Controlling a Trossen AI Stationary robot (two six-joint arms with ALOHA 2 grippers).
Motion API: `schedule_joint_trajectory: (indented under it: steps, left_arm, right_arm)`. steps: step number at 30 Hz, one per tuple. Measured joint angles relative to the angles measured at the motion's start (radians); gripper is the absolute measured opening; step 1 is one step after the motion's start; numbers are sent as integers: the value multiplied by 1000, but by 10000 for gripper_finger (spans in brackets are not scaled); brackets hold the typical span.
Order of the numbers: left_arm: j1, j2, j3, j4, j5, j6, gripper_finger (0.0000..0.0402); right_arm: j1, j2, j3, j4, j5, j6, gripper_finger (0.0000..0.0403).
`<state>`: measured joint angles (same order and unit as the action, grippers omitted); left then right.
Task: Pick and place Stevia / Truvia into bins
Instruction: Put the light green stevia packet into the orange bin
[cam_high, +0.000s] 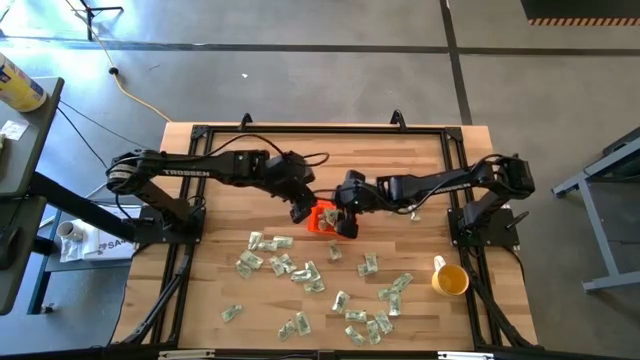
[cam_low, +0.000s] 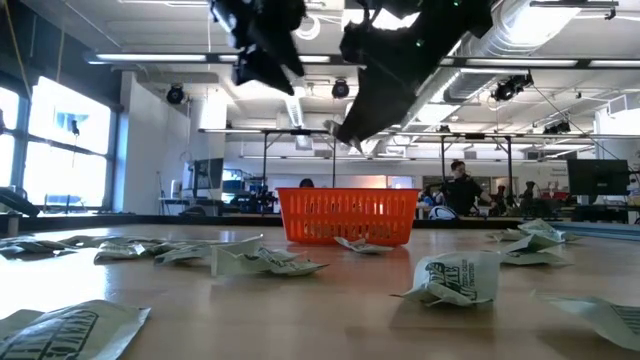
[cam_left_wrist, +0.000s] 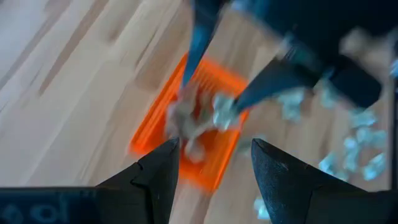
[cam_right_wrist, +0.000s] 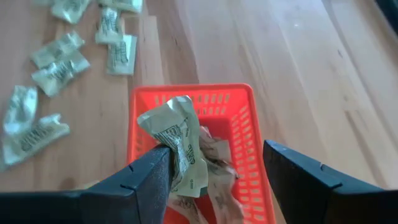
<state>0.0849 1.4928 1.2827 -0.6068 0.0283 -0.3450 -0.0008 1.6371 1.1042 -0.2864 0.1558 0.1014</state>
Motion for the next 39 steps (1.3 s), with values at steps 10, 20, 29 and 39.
schedule_joint_trajectory:
  steps: [10, 20, 29, 39]
  left_arm:
    - [-3, 101, -1, 69, 112, -29, 232]
    - [-2, 196, 1, 175, 118, -52, 232]
    - [0, 254, -5, 76, 53, -36, 232]
    - [-1, 218, -3, 11, 37, -26, 232]
  right_arm:
    - [36, 0, 0, 9, 70, -26, 237]
    - [43, 0, -1, 23, 102, 31, 237]
    - [50, -9, 0, 44, 77, 73, 237]
    - [60, -57, 1, -159, 224, 118, 236]
